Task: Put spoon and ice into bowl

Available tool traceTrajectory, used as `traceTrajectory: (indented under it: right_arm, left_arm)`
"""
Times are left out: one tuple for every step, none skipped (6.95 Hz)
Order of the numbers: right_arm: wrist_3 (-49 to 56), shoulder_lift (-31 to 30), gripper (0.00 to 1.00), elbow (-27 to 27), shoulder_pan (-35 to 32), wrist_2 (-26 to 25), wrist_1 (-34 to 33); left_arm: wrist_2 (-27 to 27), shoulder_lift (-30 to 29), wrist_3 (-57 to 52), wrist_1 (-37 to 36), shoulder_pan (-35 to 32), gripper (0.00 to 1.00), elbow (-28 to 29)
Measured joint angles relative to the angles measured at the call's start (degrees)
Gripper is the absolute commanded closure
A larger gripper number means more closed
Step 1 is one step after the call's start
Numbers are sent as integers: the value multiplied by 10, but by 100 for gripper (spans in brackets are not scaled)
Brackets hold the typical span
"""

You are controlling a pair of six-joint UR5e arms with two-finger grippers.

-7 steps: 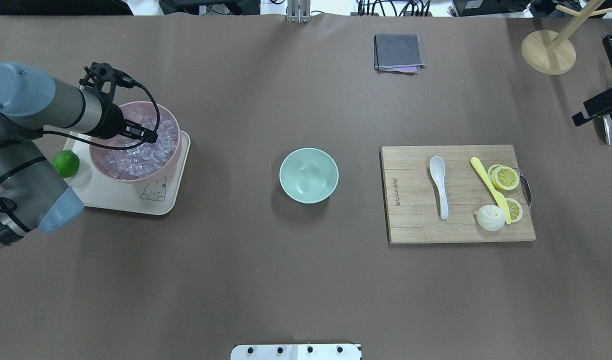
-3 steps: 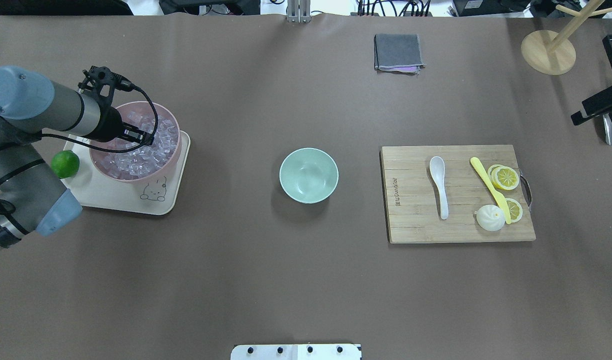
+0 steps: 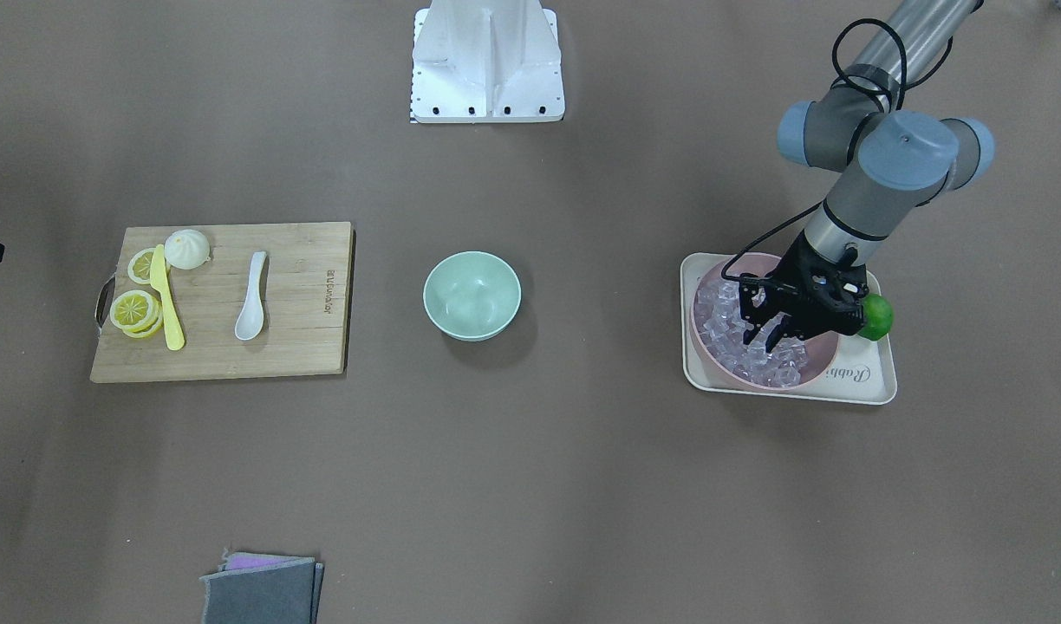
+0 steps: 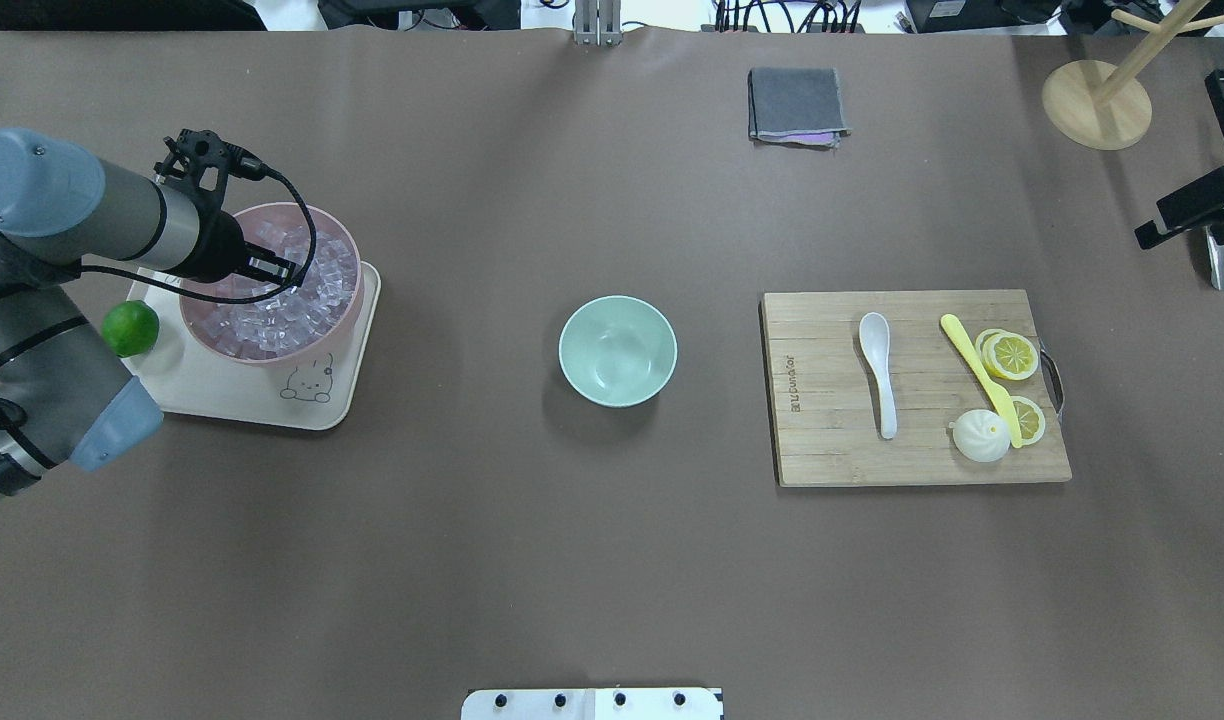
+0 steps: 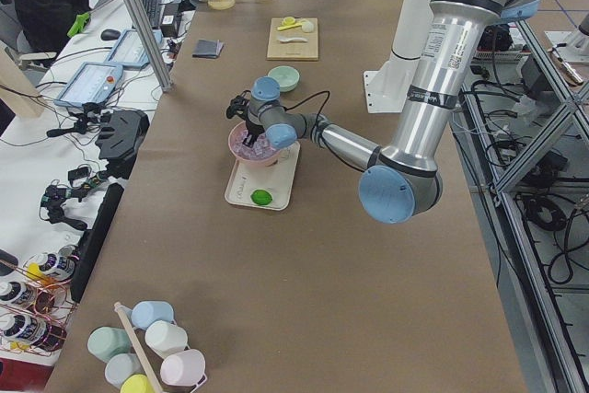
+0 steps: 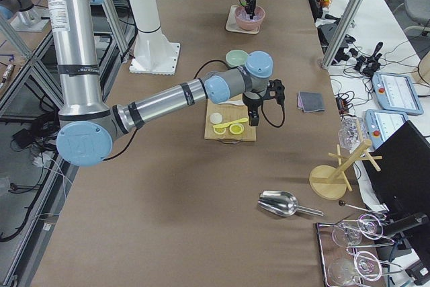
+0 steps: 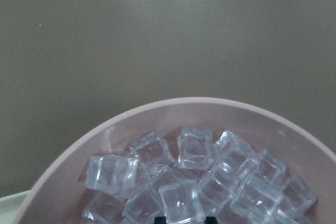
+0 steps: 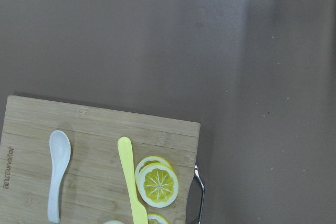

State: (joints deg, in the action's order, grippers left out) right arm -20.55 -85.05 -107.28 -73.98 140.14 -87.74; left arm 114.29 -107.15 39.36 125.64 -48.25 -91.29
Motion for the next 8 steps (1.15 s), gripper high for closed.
traceTrajectory:
  right_arm:
    - [-15, 5, 0, -1, 7, -6, 0]
    - [-49, 14, 0, -3, 21, -16, 3]
    - [-90, 19, 0, -6, 43, -31, 18]
    - [-130, 19, 0, -7, 65, -47, 46]
    - [-168, 18, 0, -9, 84, -55, 70]
    - [-214, 18, 0, -10, 110, -70, 91]
    - [-268, 18, 0, -10, 146, -98, 117]
    - [-328, 19, 0, -10, 186, -130, 141]
  left_arm:
    - [1, 0, 0, -2, -5, 100, -10]
    - [2, 0, 0, -5, -14, 100, -25]
    - [3, 0, 1, -7, -24, 100, -38]
    - [6, 0, 2, -9, -29, 100, -48]
    - [9, -1, 9, -9, -32, 100, -57]
    - [11, -4, 31, -10, -32, 100, -69]
    - [11, -15, 67, -10, -32, 100, -81]
    - [11, -40, 118, -10, -29, 100, -87]
